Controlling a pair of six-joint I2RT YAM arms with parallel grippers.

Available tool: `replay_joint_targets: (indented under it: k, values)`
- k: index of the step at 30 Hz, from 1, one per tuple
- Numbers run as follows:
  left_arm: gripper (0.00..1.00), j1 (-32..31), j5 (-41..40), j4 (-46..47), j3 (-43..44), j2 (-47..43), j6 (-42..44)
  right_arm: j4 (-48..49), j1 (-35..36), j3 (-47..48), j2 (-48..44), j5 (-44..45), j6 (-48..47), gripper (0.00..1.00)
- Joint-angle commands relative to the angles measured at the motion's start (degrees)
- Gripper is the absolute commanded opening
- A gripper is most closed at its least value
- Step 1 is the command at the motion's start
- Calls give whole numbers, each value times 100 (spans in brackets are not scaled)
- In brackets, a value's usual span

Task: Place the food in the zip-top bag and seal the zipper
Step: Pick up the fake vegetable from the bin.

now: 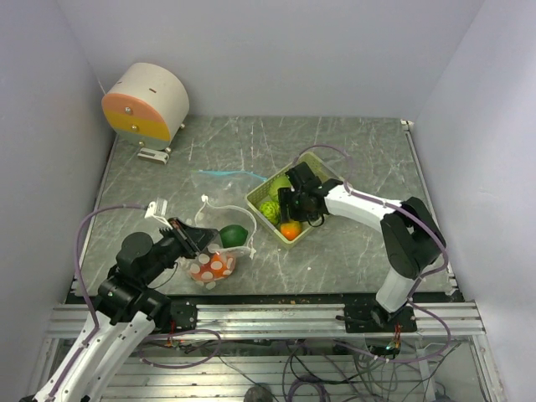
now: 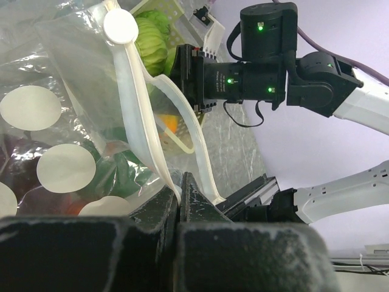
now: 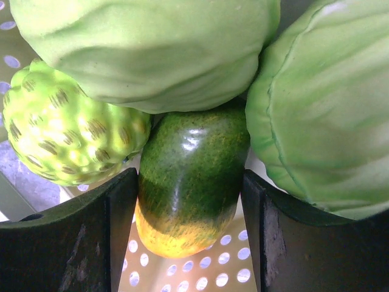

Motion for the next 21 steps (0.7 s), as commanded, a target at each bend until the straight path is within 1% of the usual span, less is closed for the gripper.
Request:
replay_joint_targets:
  k: [1,3,7,9,10,11,12,16,17,19,21]
  values:
    - [7,-18,-157,-113,96,-181,52,-582,126,-53,342,267,-191,65]
    - [7,-18,-161,-141,66,-232,20,-640,194,-41,404,319,-231,65]
    - [7,-18,-145,-160,32,-292,-3,-737,329,-98,511,396,-296,69]
    - [7,-18,-164,-206,39,-315,11,-713,358,-180,581,397,-284,69]
    - [7,-18,-167,-229,41,-323,15,-700,363,-221,610,397,-259,67]
    - [7,-18,-173,-252,29,-344,9,-692,371,-258,619,402,-234,64]
    - [7,-18,-178,-268,26,-369,3,-685,370,-281,591,426,-201,57]
    - [7,-18,-213,-310,36,-458,-19,-707,370,-136,251,580,-150,26]
    - [7,-18,-225,-310,58,-449,-12,-751,372,-75,153,627,-143,20]
    - [7,-14,-235,-319,113,-427,17,-806,370,169,-61,680,-172,12]
    - [7,-18,-243,-339,191,-370,69,-837,366,344,-321,712,-170,10]
